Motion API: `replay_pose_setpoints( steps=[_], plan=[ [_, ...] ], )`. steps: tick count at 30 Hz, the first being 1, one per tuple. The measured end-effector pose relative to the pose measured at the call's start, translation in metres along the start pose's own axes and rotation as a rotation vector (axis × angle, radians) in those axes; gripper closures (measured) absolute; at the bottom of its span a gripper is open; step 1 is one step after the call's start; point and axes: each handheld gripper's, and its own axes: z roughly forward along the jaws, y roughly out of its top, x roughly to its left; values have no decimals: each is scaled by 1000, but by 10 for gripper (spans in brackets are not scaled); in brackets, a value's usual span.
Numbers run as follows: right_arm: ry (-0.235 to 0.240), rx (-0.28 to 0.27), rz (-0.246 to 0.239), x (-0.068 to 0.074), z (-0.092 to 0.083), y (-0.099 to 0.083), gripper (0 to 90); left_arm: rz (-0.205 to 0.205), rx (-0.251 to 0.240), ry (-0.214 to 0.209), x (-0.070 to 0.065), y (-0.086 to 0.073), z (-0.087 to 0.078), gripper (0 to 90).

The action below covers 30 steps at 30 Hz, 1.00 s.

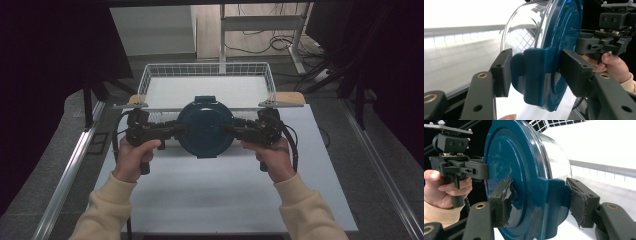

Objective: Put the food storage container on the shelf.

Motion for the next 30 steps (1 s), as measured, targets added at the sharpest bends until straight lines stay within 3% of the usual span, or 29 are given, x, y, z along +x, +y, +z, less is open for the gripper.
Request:
replay_pose_setpoints(
  steps=[20,30],
  plan=[
    [-6,-20,-49,0,-5,50,402,29,-19,-10,-5,48,0,448],
    [-7,-7,-54,-7,0,77,402,41,-14,-11,2,74,3,448]
  ],
)
